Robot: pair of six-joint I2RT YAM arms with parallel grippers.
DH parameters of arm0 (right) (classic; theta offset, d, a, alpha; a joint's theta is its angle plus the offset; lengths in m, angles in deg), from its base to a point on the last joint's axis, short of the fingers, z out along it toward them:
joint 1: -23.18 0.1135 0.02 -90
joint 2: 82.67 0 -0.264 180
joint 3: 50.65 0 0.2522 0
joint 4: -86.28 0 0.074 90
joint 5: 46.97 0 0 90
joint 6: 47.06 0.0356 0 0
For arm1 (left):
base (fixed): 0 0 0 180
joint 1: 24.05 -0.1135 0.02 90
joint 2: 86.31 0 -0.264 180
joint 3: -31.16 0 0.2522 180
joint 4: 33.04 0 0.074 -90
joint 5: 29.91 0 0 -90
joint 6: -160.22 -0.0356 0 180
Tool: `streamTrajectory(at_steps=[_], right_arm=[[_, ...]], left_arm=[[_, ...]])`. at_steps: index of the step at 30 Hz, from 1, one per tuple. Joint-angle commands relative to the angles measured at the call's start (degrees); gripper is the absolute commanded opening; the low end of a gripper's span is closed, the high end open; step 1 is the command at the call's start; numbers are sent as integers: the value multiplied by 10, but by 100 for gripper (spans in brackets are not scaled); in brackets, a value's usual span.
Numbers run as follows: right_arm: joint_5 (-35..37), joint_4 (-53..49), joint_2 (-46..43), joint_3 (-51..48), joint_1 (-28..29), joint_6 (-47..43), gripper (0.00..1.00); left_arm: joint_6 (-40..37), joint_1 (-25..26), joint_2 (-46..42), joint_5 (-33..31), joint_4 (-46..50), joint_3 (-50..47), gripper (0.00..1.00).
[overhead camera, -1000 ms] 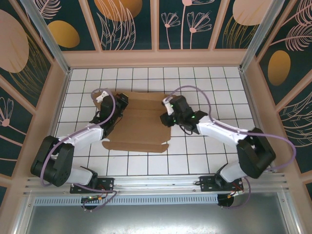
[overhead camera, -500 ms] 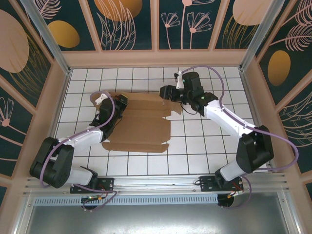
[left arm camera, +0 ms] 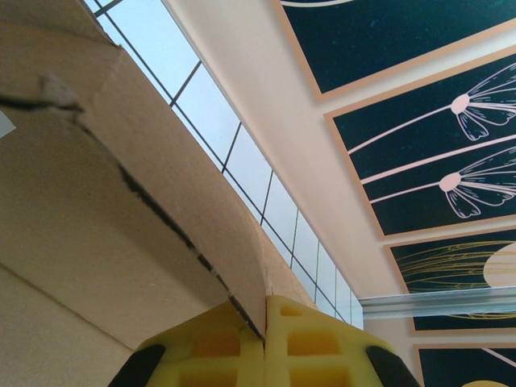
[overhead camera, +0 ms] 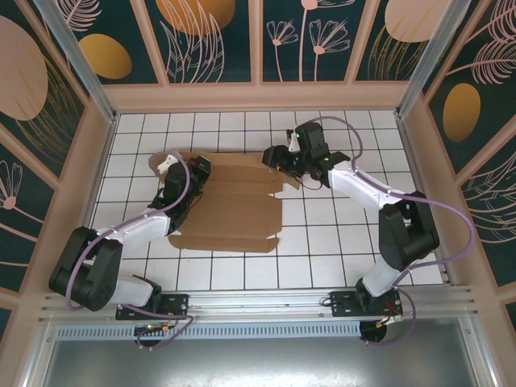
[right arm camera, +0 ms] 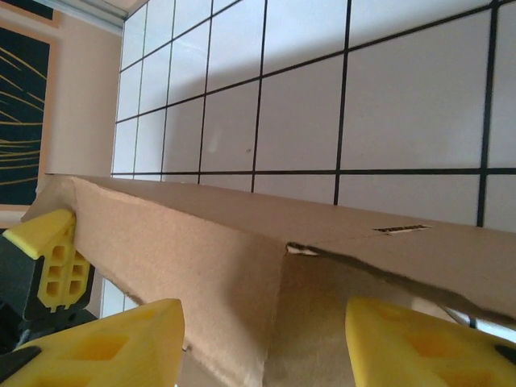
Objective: Fold the paper box
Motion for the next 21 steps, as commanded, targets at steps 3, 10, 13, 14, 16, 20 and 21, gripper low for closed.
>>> streamTrajectory(at_steps=[3,10,13,14,16,20,21], right_arm=[[-66,74,29,16,-3,45,49],[-38,81,24,4,-18,37,31],[-12,52,11,3,-24,2,40],[11,31,3,4,-24,-18,47],[52,12,-22,-10,-22,-53,52],[129,14,-91,-85,-17,-104,41],[136,23,-104,-109,-17,-108,38]], left_arm=[[4,2,-6,-9,25,3,0],[9,1,-14,-21,33,-1,0],[12,2,-18,-30,40,-4,0],[12,2,-18,-33,43,-3,0],[12,2,-20,-43,50,-2,0],[17,2,-20,-49,51,-3,0],[18,2,-18,-47,50,-4,0]])
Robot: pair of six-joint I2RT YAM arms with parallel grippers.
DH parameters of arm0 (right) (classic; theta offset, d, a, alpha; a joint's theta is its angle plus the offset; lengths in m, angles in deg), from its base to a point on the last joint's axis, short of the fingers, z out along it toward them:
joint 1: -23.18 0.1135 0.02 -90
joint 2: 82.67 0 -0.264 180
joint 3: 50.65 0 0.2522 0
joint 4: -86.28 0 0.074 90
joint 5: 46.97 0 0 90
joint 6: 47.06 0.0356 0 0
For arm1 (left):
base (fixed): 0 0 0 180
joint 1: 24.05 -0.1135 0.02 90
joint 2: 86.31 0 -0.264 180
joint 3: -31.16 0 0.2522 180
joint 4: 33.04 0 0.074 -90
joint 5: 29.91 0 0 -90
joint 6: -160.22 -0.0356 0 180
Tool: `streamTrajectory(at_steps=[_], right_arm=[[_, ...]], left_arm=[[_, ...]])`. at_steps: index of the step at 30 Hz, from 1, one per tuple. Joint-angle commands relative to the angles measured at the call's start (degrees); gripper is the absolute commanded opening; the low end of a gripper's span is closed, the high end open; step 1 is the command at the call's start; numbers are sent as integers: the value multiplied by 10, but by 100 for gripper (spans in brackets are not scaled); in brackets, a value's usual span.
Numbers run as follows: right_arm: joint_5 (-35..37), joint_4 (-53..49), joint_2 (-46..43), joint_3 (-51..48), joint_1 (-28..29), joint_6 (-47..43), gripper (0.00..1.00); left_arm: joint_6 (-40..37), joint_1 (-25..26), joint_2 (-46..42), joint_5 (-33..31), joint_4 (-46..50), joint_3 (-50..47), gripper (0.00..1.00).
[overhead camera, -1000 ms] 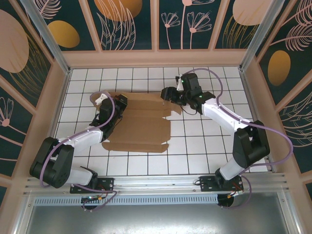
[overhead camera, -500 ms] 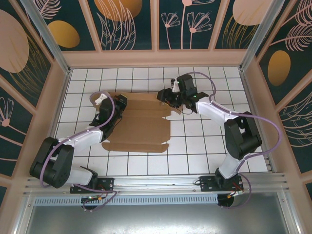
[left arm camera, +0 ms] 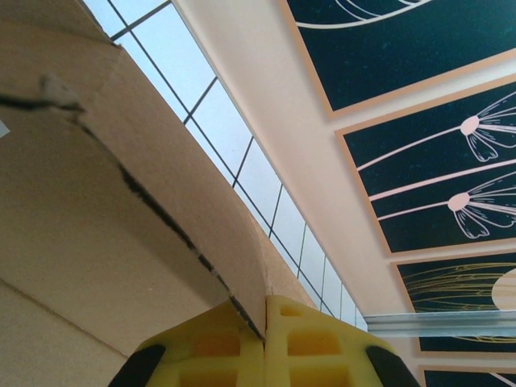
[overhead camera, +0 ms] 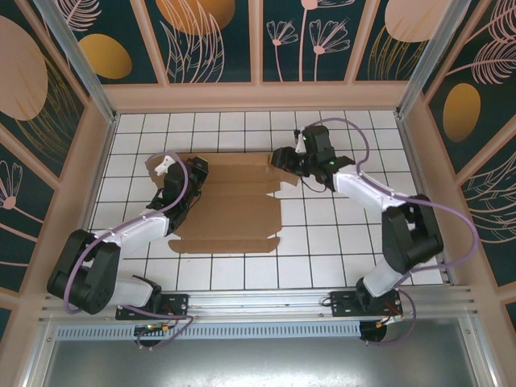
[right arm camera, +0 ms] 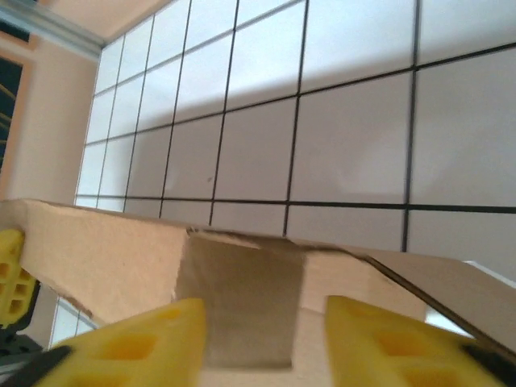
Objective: Fold the paper box
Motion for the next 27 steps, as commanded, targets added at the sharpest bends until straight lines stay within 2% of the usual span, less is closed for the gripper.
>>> streamTrajectory(at_steps=[1,5,9,11,13,16,21,27], right_arm=[[77,4,-62,-68,4,-51,33],[126,10,-49,-109,34,-63,17],[159,47,-13,-125,81,-54,17],[179,62,7,-124,96,-49,21],[180,102,24,-129,100,-41,34],[201,139,53,-121,102,-39,43],[229,165,96,-106,97,-43,48],[154,214,152,-96,77,-34,51]], left_arm=[[4,2,-3,-15,24,-4,0],[7,1,-2,-17,25,-6,0],[6,2,-12,-28,34,-7,0],[7,2,-13,-30,40,-5,0],[8,2,-16,-33,41,-7,0],[13,2,-19,-48,48,-9,0],[22,1,-24,-59,57,-13,0],[19,2,-20,-56,55,-17,0]])
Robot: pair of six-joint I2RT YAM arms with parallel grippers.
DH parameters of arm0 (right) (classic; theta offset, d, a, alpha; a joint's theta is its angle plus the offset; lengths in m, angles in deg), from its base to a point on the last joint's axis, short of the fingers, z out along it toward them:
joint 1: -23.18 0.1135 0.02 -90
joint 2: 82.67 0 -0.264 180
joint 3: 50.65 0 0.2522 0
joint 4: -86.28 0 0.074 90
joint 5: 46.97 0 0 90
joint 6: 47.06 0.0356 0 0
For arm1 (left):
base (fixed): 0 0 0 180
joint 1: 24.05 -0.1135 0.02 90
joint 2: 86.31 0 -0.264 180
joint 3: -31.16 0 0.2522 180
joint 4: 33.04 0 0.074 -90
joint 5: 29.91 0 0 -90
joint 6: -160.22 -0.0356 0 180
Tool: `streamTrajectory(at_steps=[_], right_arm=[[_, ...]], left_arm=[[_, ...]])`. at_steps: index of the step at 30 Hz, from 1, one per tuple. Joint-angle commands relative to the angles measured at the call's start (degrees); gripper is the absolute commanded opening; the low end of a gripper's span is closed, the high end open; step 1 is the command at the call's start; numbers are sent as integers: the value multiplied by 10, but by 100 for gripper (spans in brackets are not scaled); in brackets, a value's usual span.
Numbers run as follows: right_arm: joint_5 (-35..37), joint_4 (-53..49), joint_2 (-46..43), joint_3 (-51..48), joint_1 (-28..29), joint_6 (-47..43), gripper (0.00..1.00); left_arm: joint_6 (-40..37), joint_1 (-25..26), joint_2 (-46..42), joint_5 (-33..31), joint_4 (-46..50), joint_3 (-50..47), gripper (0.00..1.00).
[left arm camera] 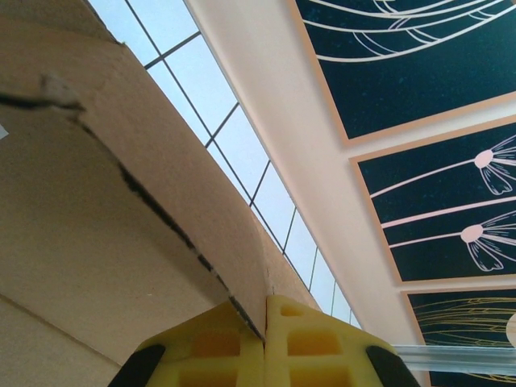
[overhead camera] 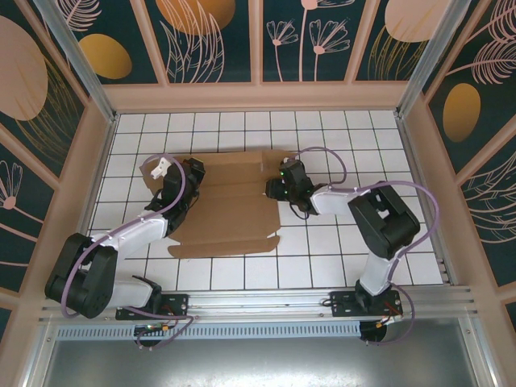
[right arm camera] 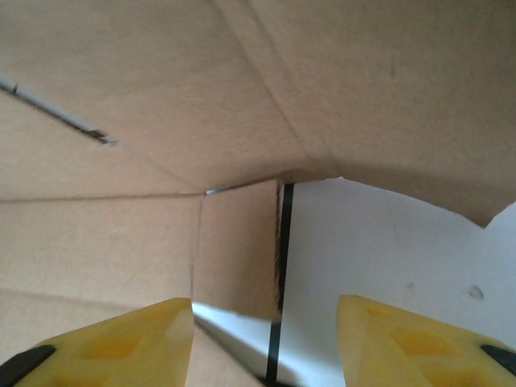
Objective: Fold the paper box
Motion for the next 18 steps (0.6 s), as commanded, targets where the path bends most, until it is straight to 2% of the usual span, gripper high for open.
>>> streamTrajectory(at_steps=[1,11,18], right_arm=[[-52,65,24,11,-8,8,51],[-205,180,57,30,9,27,50],[-254,186,94,54,26,34,47]], left_arm=[[-3,1,-5,-14,29,-15,0],[-4,2,-12,-11,28,-22,0],[0,1,-14,-4,28,-25,0]])
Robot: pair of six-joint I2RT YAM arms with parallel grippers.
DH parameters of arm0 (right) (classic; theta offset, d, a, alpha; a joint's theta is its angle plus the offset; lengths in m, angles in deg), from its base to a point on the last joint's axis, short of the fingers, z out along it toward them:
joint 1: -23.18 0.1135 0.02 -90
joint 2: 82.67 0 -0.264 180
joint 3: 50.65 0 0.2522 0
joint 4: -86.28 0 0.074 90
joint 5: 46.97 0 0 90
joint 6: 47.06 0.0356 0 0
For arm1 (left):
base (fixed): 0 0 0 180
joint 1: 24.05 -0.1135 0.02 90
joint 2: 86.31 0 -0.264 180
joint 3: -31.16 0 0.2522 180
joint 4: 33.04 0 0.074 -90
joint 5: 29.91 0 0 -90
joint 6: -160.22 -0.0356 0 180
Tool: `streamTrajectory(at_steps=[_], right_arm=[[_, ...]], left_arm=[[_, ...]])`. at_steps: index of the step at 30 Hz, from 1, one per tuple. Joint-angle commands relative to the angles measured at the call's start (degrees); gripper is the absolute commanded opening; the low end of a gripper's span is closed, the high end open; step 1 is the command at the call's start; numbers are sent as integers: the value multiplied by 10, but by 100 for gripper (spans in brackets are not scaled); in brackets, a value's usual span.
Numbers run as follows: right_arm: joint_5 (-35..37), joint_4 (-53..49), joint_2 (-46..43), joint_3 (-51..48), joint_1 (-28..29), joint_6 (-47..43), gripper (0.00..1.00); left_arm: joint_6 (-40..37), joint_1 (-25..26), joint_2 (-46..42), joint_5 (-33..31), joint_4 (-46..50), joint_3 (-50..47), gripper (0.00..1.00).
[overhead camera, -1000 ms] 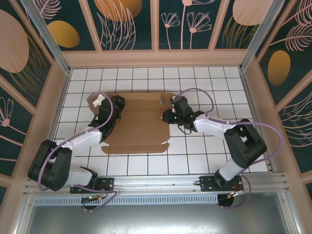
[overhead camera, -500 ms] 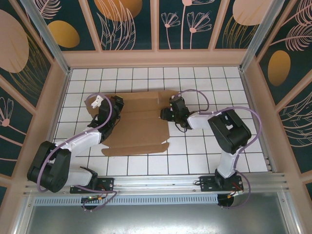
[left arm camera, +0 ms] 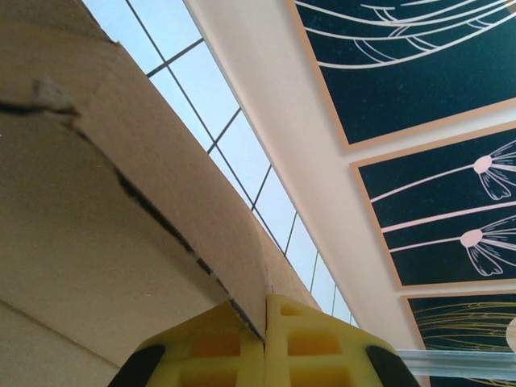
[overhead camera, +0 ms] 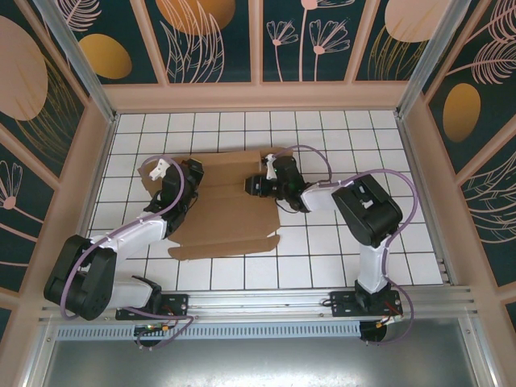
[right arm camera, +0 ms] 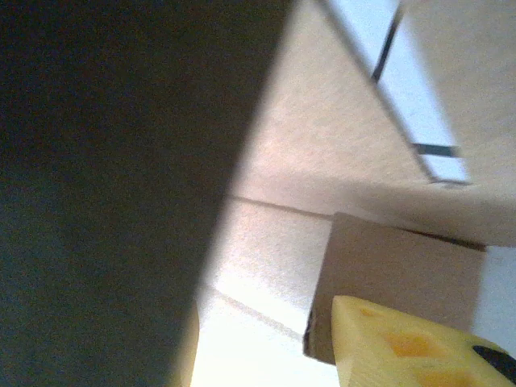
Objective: Fold the paper box
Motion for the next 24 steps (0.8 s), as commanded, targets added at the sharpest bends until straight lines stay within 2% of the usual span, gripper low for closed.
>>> streamTrajectory(at_steps=[1,5,10,12,18,22,24], right_arm=[[-43,34,12,9,11,6,46],[-25,27,-16,-4,6,-8,47],[23,-29,-102,-33,1,-72,52],[34,-57,-150,-50,1,-116,52],[159,-108,-362,-134,-3,-197,45],[251,-121,-478,-166,-53,-180,35],[274,-124,-485,-167,-116,-152,32]], left_arm=[[-2,2,-9,1,31,-17,0],[-2,1,-14,-3,31,-24,0],[-11,1,-26,-6,37,-30,0],[-14,1,-31,-8,42,-32,0],[-18,1,-35,-4,50,-35,0],[-19,1,-30,0,50,-33,0],[-19,1,-28,1,53,-32,0]])
